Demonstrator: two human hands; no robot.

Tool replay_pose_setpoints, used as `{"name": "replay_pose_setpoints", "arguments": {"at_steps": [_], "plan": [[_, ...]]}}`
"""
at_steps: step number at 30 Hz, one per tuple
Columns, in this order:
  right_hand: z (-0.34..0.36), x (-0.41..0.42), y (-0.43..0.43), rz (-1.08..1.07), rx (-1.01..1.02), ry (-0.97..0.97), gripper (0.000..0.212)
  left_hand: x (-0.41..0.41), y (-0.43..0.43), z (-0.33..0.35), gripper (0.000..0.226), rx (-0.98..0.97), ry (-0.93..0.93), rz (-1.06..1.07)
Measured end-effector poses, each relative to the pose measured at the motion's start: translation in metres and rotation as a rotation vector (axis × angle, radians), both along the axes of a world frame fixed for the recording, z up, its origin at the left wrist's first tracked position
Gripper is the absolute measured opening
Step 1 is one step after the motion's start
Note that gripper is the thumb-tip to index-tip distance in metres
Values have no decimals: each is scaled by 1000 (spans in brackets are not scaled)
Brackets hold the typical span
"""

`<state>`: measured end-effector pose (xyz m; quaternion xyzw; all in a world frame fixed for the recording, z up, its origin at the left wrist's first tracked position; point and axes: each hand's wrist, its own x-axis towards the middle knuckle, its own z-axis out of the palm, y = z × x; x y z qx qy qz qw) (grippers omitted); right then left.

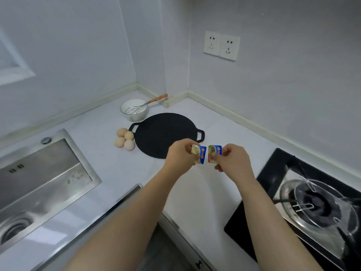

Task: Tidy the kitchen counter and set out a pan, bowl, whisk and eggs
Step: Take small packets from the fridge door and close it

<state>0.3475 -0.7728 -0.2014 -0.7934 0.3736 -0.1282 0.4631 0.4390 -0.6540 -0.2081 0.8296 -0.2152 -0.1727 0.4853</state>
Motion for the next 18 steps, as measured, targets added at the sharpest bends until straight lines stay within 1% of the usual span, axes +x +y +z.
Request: {"name": "replay_pose_setpoints", "arguments": {"at_steps": [4, 8, 10, 13, 16, 18], "plan": [[-27, 48, 10, 103, -5, 66, 20, 37, 25, -27, 16, 3, 126, 135], [-60, 91, 39, 210, 35, 116, 11, 72, 67, -59, 17, 30, 225, 283], [-79, 110, 55, 245, 67, 151, 8, 89, 90, -75, 23, 57, 272, 381], [-107, 136, 81, 260, 120, 212, 3, 116, 121, -100, 27, 124, 334, 492], [-121, 162, 111, 267, 136, 250, 8, 143, 145, -118, 21, 134, 378, 536], [-126, 178, 129, 265, 139, 259, 14, 158, 157, -128, 18, 150, 366, 534]]}}
